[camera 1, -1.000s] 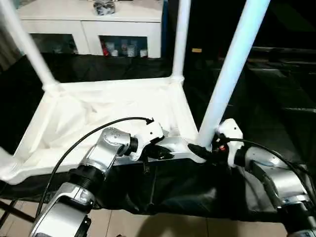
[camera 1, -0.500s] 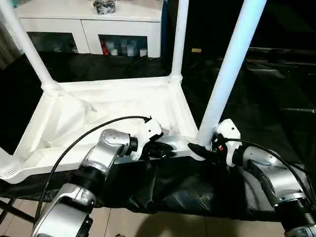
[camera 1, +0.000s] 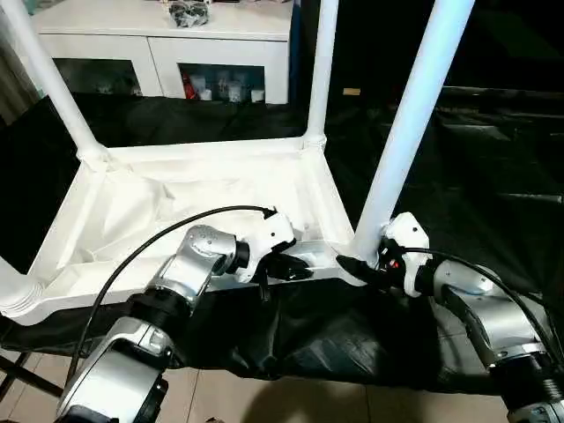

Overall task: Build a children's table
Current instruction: Rotate leg to tighten

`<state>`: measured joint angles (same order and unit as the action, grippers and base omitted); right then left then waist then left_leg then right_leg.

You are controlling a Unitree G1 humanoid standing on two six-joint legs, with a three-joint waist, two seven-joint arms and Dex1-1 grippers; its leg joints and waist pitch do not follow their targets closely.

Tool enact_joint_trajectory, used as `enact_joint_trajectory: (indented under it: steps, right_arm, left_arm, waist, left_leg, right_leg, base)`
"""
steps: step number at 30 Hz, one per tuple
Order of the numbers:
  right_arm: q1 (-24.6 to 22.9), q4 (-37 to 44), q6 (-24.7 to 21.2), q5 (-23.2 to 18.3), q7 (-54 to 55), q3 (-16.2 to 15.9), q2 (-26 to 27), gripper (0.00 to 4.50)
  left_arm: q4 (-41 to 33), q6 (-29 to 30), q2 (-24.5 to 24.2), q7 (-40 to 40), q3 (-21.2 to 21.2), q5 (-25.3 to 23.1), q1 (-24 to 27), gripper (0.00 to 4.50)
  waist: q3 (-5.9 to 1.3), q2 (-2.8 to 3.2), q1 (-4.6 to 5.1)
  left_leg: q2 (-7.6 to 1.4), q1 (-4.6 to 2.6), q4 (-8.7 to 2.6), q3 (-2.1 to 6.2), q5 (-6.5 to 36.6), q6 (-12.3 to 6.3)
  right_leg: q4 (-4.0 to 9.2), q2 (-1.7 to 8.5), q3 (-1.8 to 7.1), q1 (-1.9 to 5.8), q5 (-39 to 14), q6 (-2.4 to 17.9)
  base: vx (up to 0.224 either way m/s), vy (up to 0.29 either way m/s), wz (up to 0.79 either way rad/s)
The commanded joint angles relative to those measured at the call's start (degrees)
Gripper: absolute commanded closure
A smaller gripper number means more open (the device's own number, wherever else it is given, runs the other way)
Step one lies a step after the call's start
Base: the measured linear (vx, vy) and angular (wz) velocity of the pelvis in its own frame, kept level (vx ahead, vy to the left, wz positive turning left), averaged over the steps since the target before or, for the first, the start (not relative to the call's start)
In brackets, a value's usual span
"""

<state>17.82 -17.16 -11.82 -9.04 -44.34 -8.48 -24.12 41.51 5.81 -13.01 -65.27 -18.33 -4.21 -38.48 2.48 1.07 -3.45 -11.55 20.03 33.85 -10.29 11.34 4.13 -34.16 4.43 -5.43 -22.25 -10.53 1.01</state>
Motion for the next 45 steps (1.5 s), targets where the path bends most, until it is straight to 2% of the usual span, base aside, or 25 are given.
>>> enact_joint_trajectory:
  steps: [1,3,4,7,10,13,22,23,24,25,26,27,28,29,30,31,35,39,41,42,44,45]
  right_arm:
    - [0.7,-1.1,0.4,0.8,-0.7,0.1,-0.7,1.33]
    - [0.9,-1.6,0.2,0.6,-1.6,0.0,-0.9,1.33]
    - [0.9,-1.6,0.1,0.6,-1.9,-0.1,-1.0,1.61]
    - [1.3,-2.4,0.0,0.4,-2.9,-0.3,-1.1,1.61]
    - [1.7,-3.4,0.3,0.5,-3.5,-0.6,-1.1,1.80]
    - [2.1,-4.2,0.4,0.7,-3.9,-0.6,-1.0,1.82]
    - [2.3,-5.7,0.0,0.5,-1.5,0.3,1.5,1.83]
    - [1.5,-6.0,0.2,1.1,3.9,1.3,4.3,1.83]
    - [1.3,-6.1,0.4,1.4,6.3,1.7,5.6,1.83]
    - [0.8,-6.4,1.1,2.2,11.8,2.6,8.3,1.83]
    - [0.6,-6.5,1.5,2.6,14.4,3.1,9.5,1.83]
    - [0.5,-6.5,0.9,2.4,18.1,3.9,12.1,1.83]
    - [0.5,-6.5,0.9,2.4,18.1,3.9,12.1,1.83]
    - [0.7,-7.0,0.2,2.7,22.6,4.3,15.5,1.83]
    - [0.9,-7.5,0.2,3.0,24.2,4.2,16.6,1.83]
    - [1.5,-8.5,0.1,3.5,27.0,4.1,18.7,1.83]
    - [5.7,-13.5,0.4,4.1,31.2,2.3,25.7,1.83]
    - [7.7,-15.6,1.4,5.8,29.8,0.4,28.0,1.83]
    - [7.3,-14.8,1.8,5.2,28.8,1.2,27.5,1.29]
    - [7.2,-14.6,2.0,5.0,28.7,1.5,27.4,1.29]
    - [6.8,-13.2,2.2,4.4,28.0,2.5,26.4,1.06]
    - [5.6,-10.1,2.1,3.2,25.6,3.6,23.7,0.96]
  left_arm:
    - [2.7,1.0,-1.2,-0.6,-1.7,-2.0,0.7,4.48]
    - [2.9,0.8,-1.4,-1.1,-1.7,-1.9,0.5,4.48]
    - [3.0,0.7,-1.4,-1.1,-1.7,-1.8,0.4,4.50]
    - [3.4,0.0,-1.6,-1.6,-1.3,-1.3,0.2,4.50]
    - [3.5,-0.5,-1.8,-2.2,-1.1,-0.9,0.0,4.50]
    - [3.3,-0.4,-2.1,-2.6,-0.6,-0.3,-0.1,4.50]
    - [1.0,1.4,-2.5,-1.0,0.6,0.3,0.6,4.50]
    - [0.1,2.8,-0.9,3.1,0.9,0.0,0.9,4.50]
    - [-0.1,3.5,-0.2,4.8,1.1,-0.1,0.9,4.50]
    - [-0.4,4.7,1.4,7.9,1.4,-0.2,1.0,4.50]
    - [-0.6,5.1,2.1,9.1,1.5,-0.3,1.0,4.50]
    - [-0.4,5.6,3.7,11.6,1.7,-0.4,0.8,4.50]
    - [-0.4,5.6,3.7,11.6,1.7,-0.4,0.8,4.50]
    - [0.0,5.9,5.9,14.6,1.9,-0.5,0.5,4.50]
    - [0.2,5.8,6.6,15.4,2.0,-0.5,0.4,4.50]
    - [0.6,5.6,7.9,17.0,2.0,-0.6,0.2,4.50]
    - [1.0,5.0,11.7,20.1,1.2,-1.1,-0.2,4.50]
    - [0.1,4.0,12.0,19.8,0.5,-1.6,0.0,4.50]
    - [-0.7,3.6,11.2,17.9,0.4,-1.3,0.5,4.50]
    - [-0.8,3.7,11.0,17.5,0.5,-1.3,0.6,4.50]
    - [-1.6,3.7,10.2,15.4,1.0,-0.5,1.2,4.50]
    - [-2.8,3.2,8.2,11.8,1.5,0.8,2.0,4.50]
  waist:
    - [-3.14,-1.09,-0.26]
    - [-3.25,-1.09,-0.24]
    - [-3.21,-1.09,-0.18]
    - [-3.18,-1.19,-0.21]
    - [-3.13,-1.21,-0.20]
    - [-3.12,-1.41,-0.15]
    - [-2.98,-1.26,0.47]
    - [-3.00,-1.52,0.56]
    - [-2.94,-1.30,0.63]
    - [-2.78,-1.39,0.95]
    - [-2.83,-1.32,0.78]
    - [-2.89,-1.43,0.97]
    - [-2.86,-1.71,1.05]
    - [-2.79,-1.48,1.07]
    - [-2.82,-1.52,1.04]
    - [-2.71,-1.48,1.14]
    - [-2.67,-1.38,1.42]
    - [-2.66,-1.43,1.66]
    - [-2.62,-1.44,1.67]
    - [-2.63,-1.67,1.69]
    - [-2.65,-1.64,1.61]
    - [-2.69,-1.63,1.59]
  left_leg:
    - [-1.67,0.18,-3.88,0.60,9.7,-3.91]
    - [-1.67,0.25,-3.79,0.58,9.0,-4.16]
    - [-1.64,0.26,-3.77,0.54,8.9,-4.40]
    - [-1.62,0.26,-3.76,0.52,8.9,-4.62]
    - [-1.67,0.23,-3.81,0.56,9.5,-4.40]
    - [-1.63,0.29,-3.80,0.53,9.4,-4.43]
    - [-1.69,0.26,-3.94,0.59,10.1,-4.01]
    - [-1.72,0.23,-3.94,0.59,10.3,-3.81]
    - [-1.86,0.20,-4.02,0.62,10.3,-3.53]
    - [-1.96,0.14,-4.19,0.59,11.0,-2.81]
    - [-1.84,-0.05,-4.20,0.73,11.5,-2.28]
    - [-1.83,-0.02,-4.33,0.79,11.9,-1.80]
    - [-1.84,-0.05,-4.34,0.73,12.1,-1.76]
    - [-1.81,-0.12,-4.41,0.73,12.8,-1.85]
    - [-1.80,-0.14,-4.41,0.73,12.8,-1.88]
    - [-1.78,-0.19,-4.46,0.67,12.8,-1.63]
    - [-1.51,-0.11,-4.56,0.89,14.4,-1.21]
    - [-1.50,0.11,-4.65,0.94,14.5,-1.54]
    - [-1.54,0.00,-4.67,0.89,14.7,-1.75]
    - [-1.57,0.01,-4.69,0.87,14.8,-1.80]
    - [-1.57,0.12,-4.70,0.89,14.6,-2.01]
    - [-1.56,0.16,-4.70,0.88,14.2,-2.15]
  right_leg:
    - [4.83,4.30,3.07,2.73,-17.8,9.6]
    - [4.58,4.31,3.10,2.85,-15.9,10.2]
    - [4.59,4.32,3.05,2.85,-15.5,10.6]
    - [4.66,4.31,3.01,2.85,-16.2,10.5]
    - [4.77,4.37,2.97,2.79,-17.6,10.2]
    - [4.80,4.34,2.99,2.81,-17.9,10.0]
    - [4.89,4.31,2.96,2.65,-18.7,10.1]
    - [4.89,4.35,2.99,2.66,-19.2,10.0]
    - [4.82,4.42,3.08,2.49,-19.1,10.2]
    - [5.05,4.41,3.09,2.17,-20.2,10.2]
    - [5.13,4.39,2.88,2.24,-21.0,10.0]
    - [5.18,4.37,2.92,2.28,-21.4,9.7]
    - [5.20,4.31,2.98,2.22,-21.4,9.5]
    - [5.26,4.33,3.11,2.15,-21.5,9.4]
    - [5.32,4.34,3.13,2.17,-21.4,9.3]
    - [5.37,4.34,3.23,1.88,-21.4,9.2]
    - [5.70,4.48,3.07,2.04,-24.7,7.9]
    - [5.80,4.41,3.12,2.08,-25.0,7.0]
    - [5.86,4.40,3.17,1.94,-25.0,6.8]
    - [5.90,4.42,3.17,1.95,-25.2,6.8]
    - [5.84,4.52,3.21,2.03,-25.2,6.7]
    - [5.82,4.53,3.24,2.05,-24.8,6.7]
  base:
    - [0.000,0.000,0.00]
    - [0.000,0.000,0.00]
    - [0.000,0.000,0.00]
    - [0.000,0.000,0.00]
    - [0.000,0.000,0.00]
    - [0.000,0.000,0.00]
    - [0.000,0.000,0.00]
    - [0.000,0.000,0.00]
    - [0.000,0.000,0.00]
    - [0.000,0.000,0.00]
    - [0.000,0.000,0.00]
    - [0.000,0.000,0.00]
    - [0.000,0.000,0.00]
    - [0.000,0.000,0.00]
    - [0.000,0.000,0.00]
    - [0.000,0.000,0.00]
    - [0.000,0.000,0.00]
    - [0.000,0.000,0.00]
    - [0.000,0.000,0.00]
    - [0.000,0.000,0.00]
    - [0.000,0.000,0.00]
    - [0.000,0.000,0.00]
